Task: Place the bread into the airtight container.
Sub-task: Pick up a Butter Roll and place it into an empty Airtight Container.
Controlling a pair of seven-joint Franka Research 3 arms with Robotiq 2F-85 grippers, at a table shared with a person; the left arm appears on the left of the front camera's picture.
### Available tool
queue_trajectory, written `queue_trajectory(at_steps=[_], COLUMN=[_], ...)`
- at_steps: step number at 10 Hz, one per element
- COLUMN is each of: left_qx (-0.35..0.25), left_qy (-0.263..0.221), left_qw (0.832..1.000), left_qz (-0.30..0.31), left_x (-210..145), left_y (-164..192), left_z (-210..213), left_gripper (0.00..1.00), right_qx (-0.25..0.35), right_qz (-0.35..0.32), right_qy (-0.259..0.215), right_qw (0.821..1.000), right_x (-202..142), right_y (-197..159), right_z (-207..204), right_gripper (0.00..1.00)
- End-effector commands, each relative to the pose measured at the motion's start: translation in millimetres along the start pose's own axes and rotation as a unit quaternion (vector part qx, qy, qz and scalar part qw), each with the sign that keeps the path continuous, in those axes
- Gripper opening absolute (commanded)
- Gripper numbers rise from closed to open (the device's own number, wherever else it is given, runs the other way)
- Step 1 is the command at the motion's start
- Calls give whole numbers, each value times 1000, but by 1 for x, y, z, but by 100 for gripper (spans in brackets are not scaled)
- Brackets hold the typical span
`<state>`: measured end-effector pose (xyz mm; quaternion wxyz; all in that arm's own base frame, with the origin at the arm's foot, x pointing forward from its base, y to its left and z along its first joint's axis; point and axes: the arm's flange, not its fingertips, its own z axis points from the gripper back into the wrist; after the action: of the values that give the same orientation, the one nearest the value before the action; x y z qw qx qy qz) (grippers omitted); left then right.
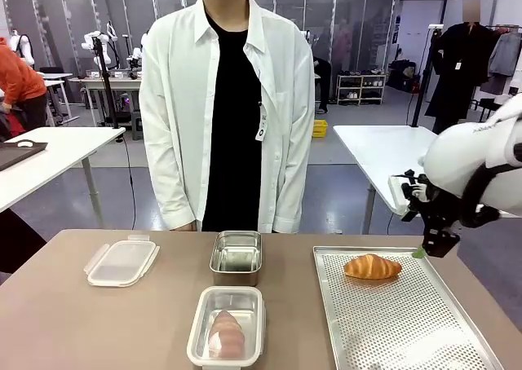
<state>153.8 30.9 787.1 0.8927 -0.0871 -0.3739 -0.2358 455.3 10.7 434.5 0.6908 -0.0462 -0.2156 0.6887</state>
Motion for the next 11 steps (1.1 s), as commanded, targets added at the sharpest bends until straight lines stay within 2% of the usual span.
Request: queue_trajectory(at_steps=[1, 5, 11], left_qx=[-1, -1, -1], left_qy=[0, 0, 0], left_qw=[1000, 1000, 1000], left_qz=[-6, -6, -6], left_x=[0, 0, 0], left_y=[-1, -1, -1], left_z=[0, 0, 0], left_gripper=[100, 100, 100], right_qx=[36, 80, 87], right_qz=[7, -7, -30], right_qy=[17, 67, 67], right_qw=[999, 995, 994], right_x=[22, 35, 16], right_y=[-34, -60, -71], right_z=[-29, -87, -148], right_gripper=[100, 100, 100])
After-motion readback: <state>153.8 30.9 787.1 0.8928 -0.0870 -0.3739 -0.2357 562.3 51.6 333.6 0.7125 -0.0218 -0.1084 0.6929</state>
